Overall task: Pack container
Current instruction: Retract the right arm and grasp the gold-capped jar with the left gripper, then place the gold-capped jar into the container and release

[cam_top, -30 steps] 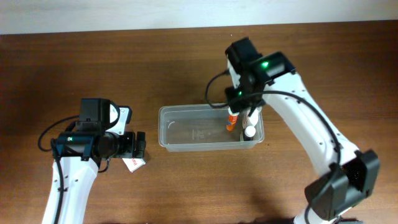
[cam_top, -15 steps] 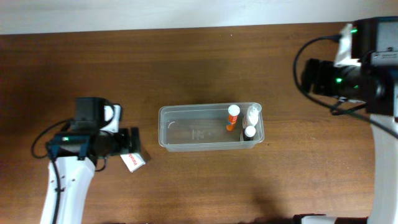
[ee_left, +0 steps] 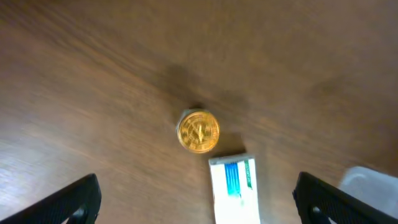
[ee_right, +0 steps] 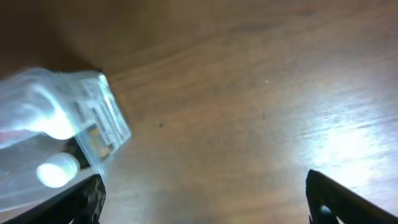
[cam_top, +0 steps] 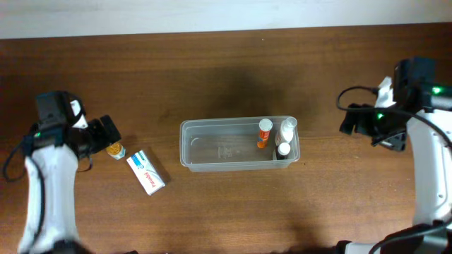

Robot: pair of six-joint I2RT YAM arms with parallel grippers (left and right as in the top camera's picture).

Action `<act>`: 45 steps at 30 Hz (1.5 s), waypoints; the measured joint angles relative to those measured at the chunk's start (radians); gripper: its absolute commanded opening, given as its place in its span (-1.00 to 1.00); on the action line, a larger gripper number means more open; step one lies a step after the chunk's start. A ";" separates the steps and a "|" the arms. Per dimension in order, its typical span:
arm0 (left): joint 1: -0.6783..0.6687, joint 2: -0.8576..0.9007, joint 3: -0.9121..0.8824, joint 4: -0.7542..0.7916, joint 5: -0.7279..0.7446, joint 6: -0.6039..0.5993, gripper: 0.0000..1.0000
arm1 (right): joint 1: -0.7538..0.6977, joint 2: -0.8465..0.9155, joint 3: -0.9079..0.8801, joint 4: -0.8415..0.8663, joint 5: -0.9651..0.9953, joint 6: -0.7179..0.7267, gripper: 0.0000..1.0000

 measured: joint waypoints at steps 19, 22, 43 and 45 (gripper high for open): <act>-0.002 0.404 0.000 0.182 0.002 -0.012 0.28 | 0.000 0.000 -0.070 0.028 -0.010 0.000 0.89; -0.002 0.404 0.000 0.182 0.002 -0.015 0.03 | 0.000 0.000 -0.070 0.028 -0.010 -0.001 0.89; -0.095 0.190 0.034 -0.001 -0.003 -0.017 -0.66 | 0.000 0.000 -0.070 0.028 -0.010 0.000 0.89; -0.182 0.096 0.075 -0.024 0.003 -0.018 -0.68 | 0.000 0.000 -0.070 0.028 -0.010 0.000 0.89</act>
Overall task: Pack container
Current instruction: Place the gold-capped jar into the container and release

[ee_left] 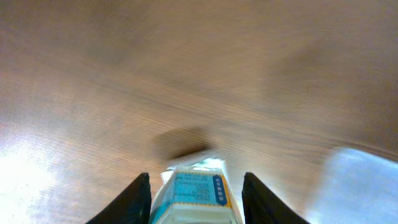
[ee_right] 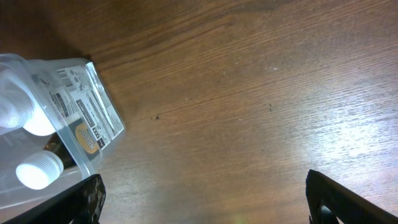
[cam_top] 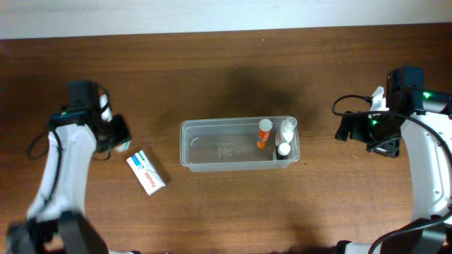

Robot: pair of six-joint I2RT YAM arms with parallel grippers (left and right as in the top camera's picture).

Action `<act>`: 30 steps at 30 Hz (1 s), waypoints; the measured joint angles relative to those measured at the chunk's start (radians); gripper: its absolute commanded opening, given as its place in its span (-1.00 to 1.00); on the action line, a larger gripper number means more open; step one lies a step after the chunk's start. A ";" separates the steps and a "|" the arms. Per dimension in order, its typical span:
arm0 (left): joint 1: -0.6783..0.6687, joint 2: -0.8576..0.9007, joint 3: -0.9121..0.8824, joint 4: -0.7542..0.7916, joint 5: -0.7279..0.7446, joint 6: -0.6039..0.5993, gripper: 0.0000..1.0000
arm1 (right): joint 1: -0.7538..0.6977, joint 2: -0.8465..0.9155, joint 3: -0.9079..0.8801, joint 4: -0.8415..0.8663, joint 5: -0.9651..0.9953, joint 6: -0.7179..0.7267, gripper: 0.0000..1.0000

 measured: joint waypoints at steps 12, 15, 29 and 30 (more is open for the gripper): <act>-0.617 -0.071 0.039 0.141 0.019 -0.076 -0.74 | 0.000 0.000 0.000 0.000 -0.001 0.000 0.89; -0.692 0.024 0.040 0.186 0.021 -0.130 -0.78 | 0.000 0.000 0.000 0.000 -0.001 0.000 0.89; -0.831 0.296 0.039 0.327 0.021 -0.311 -0.01 | 0.000 0.000 0.000 0.000 -0.008 0.000 0.89; -0.831 0.296 0.039 0.326 0.021 -0.315 0.04 | 0.000 0.000 0.000 0.000 -0.009 0.000 0.89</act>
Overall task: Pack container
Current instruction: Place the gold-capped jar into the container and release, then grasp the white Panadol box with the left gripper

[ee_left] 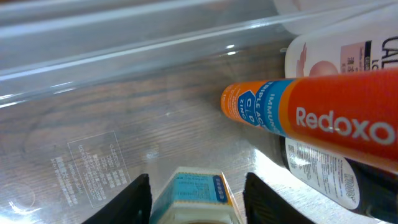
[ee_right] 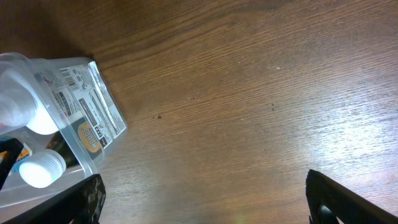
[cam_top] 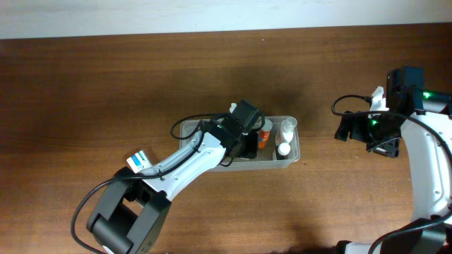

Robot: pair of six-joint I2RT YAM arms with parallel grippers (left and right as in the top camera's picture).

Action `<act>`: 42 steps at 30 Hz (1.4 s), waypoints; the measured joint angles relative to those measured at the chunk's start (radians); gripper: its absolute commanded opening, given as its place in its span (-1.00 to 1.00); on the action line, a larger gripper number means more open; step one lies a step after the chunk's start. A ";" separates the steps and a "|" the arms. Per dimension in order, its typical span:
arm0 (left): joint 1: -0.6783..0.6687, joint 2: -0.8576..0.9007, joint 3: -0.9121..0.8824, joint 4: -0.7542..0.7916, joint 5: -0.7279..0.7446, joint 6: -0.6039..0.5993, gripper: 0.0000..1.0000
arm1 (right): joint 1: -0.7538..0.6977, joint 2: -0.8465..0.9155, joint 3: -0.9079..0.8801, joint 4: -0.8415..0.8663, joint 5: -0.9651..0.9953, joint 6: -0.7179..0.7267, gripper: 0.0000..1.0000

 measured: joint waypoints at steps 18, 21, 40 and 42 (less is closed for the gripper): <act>0.237 -0.383 0.004 -0.293 -0.163 0.038 0.91 | 0.000 0.000 -0.001 0.001 -0.003 0.000 0.89; 0.347 -0.459 0.005 -0.415 -0.200 0.021 0.99 | 0.000 0.000 -0.001 0.000 -0.003 0.000 0.89; 0.734 -0.285 -0.367 -0.210 -0.052 -0.105 0.99 | 0.000 0.000 -0.002 0.000 -0.008 0.000 0.89; 0.734 -0.235 -0.367 -0.203 -0.034 -0.105 0.96 | 0.000 0.000 -0.002 0.000 -0.010 0.000 0.89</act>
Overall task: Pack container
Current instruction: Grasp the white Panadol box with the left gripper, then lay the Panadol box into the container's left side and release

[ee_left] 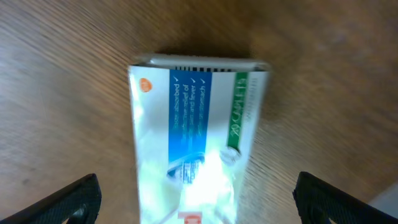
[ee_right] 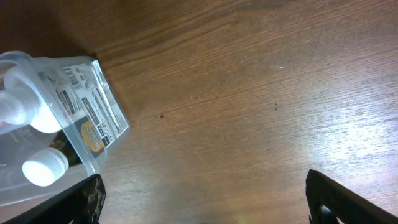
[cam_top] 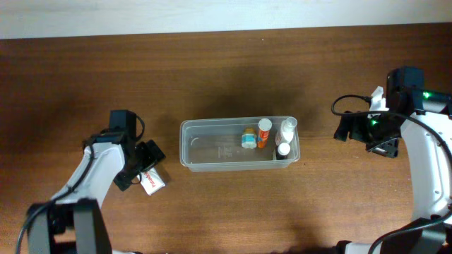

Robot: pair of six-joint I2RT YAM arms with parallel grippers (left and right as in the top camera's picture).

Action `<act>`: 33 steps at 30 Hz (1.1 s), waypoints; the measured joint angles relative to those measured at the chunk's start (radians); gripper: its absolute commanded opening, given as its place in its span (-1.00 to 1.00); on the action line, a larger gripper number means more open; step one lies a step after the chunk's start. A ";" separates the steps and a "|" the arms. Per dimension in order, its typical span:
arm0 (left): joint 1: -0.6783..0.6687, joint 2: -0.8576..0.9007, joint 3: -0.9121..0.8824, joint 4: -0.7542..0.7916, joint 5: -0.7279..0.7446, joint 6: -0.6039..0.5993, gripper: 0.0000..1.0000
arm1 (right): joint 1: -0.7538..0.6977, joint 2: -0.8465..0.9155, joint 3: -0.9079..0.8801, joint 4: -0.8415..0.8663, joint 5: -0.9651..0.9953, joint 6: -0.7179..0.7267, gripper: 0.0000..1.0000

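A clear plastic container [cam_top: 205, 144] sits mid-table. In its right half stand a small gold-lidded jar [cam_top: 248, 137], an orange tube [cam_top: 263, 132] and two white-capped bottles [cam_top: 287, 128]. Left of the container a white box [ee_left: 196, 134] with blue and green stripes lies flat on the wood. My left gripper [ee_left: 196, 190] is open just above it, one finger on each side of the box [cam_top: 152, 182]. My right gripper [ee_right: 205, 186] is open over bare wood to the right of the container's corner [ee_right: 93, 112], holding nothing.
The table [cam_top: 226, 70] is dark brown wood; its far edge meets a white wall at the top of the overhead view. My right arm [cam_top: 424, 162] and its cable stand at the right edge.
My left gripper was inside the container, shut on the small jar. Now the jar stands beside the orange tube, and that gripper is open above the white box. The right arm has not moved.
My left gripper was open above the gold-lidded jar standing by the white box. Then it was shut on the jar there, then held it inside the container. Now the jar stands in the container and the gripper is open over the box.
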 measured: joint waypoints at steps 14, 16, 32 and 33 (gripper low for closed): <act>0.001 -0.016 0.021 -0.024 0.035 0.049 -0.18 | 0.000 0.000 0.000 0.000 0.000 0.000 0.89; -0.008 -0.108 0.066 -0.032 0.035 0.086 -0.17 | 0.000 0.000 0.000 0.000 0.000 0.000 0.89; -0.522 -0.268 0.139 0.197 0.031 0.878 -0.04 | 0.000 0.000 0.000 0.003 0.000 0.000 0.89; -0.534 -0.238 0.139 0.205 0.031 0.907 0.04 | 0.000 0.000 0.000 0.003 0.000 0.000 0.89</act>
